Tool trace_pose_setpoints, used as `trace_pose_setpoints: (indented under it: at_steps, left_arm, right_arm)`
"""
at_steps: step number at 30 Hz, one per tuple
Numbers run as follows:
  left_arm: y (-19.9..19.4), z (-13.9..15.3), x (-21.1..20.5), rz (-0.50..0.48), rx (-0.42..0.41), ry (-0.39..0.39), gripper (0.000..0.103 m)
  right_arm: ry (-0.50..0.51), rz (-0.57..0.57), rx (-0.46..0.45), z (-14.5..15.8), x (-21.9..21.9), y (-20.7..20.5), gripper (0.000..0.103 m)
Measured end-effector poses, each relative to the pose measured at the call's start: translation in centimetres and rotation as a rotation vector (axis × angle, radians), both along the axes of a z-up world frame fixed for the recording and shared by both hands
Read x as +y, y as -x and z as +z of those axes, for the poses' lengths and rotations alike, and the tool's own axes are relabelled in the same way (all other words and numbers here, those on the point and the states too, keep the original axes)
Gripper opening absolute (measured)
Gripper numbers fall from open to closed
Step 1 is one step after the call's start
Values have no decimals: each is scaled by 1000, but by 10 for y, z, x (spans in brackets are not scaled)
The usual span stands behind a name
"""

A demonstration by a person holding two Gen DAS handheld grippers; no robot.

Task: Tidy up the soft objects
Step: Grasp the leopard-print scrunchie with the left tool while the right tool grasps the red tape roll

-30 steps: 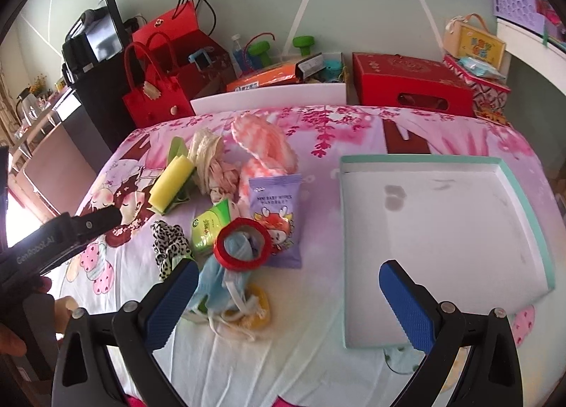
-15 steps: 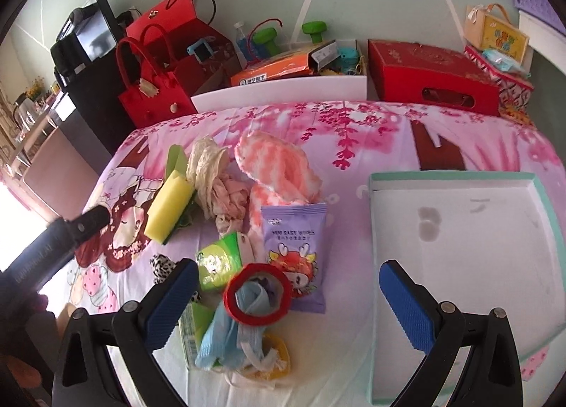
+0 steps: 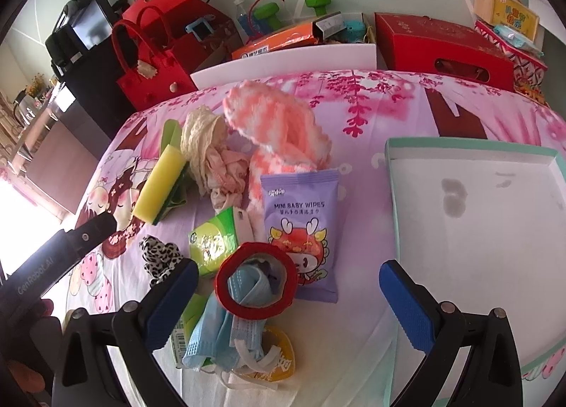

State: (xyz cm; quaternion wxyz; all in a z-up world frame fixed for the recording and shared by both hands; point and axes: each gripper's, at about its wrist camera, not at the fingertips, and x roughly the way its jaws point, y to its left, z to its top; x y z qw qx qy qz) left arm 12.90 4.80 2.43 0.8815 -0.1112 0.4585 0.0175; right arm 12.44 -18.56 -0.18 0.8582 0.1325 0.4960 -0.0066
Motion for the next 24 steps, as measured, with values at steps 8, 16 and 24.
trace_pose_setpoints:
  at_steps: [8,16,24]
  left_arm:
    - [-3,-20,-9,-63,83,-36,103]
    - [-9,-44,-11,-89,196,17,103]
    - [-13,-53,-12,-97,223,68,81]
  right_arm:
    - [-8,45,46,-16,10,1,103]
    - [-44,42,91,-34,11,-2,99]
    - [-100,37,84,-37,7,0,80]
